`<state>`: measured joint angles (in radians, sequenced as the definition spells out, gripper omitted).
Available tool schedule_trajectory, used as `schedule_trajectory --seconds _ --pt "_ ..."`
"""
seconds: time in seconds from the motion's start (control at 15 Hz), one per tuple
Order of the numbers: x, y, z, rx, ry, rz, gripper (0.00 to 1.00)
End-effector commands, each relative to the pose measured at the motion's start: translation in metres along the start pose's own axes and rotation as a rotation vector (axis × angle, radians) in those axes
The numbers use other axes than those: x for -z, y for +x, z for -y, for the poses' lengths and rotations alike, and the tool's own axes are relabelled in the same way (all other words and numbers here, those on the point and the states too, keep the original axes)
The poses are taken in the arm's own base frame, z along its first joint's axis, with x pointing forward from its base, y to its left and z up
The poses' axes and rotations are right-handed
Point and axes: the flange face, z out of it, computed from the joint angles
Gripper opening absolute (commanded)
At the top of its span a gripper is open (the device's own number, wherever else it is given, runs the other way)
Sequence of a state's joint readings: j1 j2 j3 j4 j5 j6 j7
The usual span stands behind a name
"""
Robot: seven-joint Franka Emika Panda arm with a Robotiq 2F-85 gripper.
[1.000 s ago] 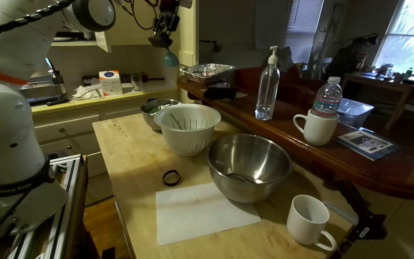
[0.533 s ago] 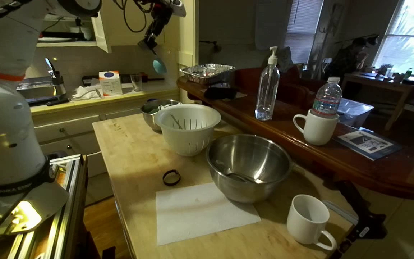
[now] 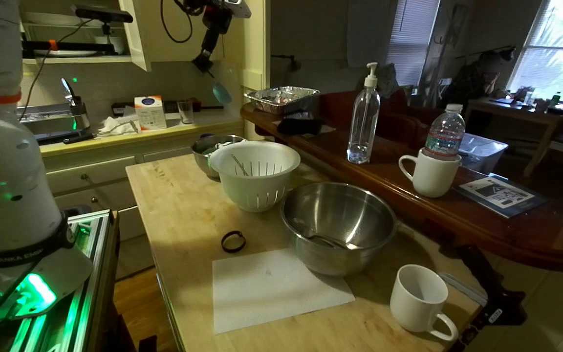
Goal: Put the measuring cylinder in the white bowl
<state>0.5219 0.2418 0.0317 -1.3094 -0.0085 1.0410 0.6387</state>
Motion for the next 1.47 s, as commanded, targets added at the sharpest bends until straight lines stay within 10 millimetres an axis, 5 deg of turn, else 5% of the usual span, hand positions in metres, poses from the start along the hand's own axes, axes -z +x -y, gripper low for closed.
schedule_trajectory --seconds 0.0,0.13,0.2,0.53,1.07,1.4 --pt "0.001 -0.003 -0.004 -0.003 0.010 -0.012 0.60" --pt "-0.001 -0.008 -0.008 -0.004 0.014 -0.019 0.60" --pt "-0.001 -0.009 -0.008 -0.004 0.014 -0.018 0.35" --pt "-0.046 0.001 -0.037 0.161 0.025 -0.022 0.35" --pt "-0.109 0.042 -0.136 0.178 0.143 -0.138 0.35" --pt "-0.151 0.047 -0.144 0.174 0.127 -0.072 0.35"
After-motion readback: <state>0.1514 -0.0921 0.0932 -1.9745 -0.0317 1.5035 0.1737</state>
